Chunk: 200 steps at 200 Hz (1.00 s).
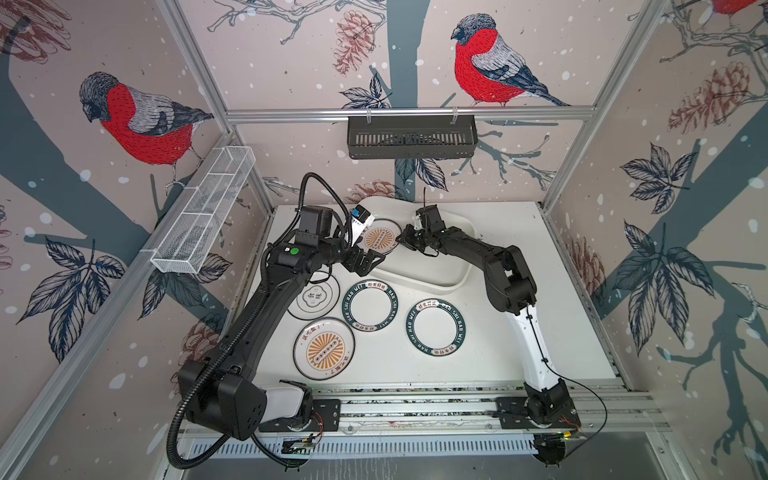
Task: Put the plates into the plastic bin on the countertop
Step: 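Lower the orange-sunburst plate onto the green-rimmed plate in the bin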
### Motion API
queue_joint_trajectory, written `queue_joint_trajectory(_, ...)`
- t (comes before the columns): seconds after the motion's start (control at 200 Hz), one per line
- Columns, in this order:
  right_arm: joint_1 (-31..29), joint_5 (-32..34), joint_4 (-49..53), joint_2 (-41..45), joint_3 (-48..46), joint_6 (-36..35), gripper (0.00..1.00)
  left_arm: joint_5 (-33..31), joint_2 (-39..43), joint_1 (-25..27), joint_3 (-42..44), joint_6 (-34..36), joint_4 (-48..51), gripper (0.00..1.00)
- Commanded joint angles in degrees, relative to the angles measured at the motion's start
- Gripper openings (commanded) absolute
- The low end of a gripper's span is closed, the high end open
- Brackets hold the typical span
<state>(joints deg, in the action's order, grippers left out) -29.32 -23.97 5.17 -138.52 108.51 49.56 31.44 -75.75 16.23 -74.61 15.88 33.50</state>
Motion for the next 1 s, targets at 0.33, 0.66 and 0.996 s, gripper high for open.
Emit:
queue_joint_trajectory(0.33,0.1,0.1,-0.5,0.5,-0.8,0.0,0.21,1.0,-0.1,0.0,-0.2,0.3,-1.0,0.97)
queue_joint_trajectory(0.66,0.1,0.4,-0.4,2.1,-2.3,-0.3,0.22,0.9,-0.1,0.0,-0.2,0.4,-1.0,0.97)
queue_joint_trajectory(0.996,0.0,-0.1,-1.2,2.4,-3.1,0.0,0.17,1.2,-0.2,0.0,-0.3,0.1,-1.0,0.97)
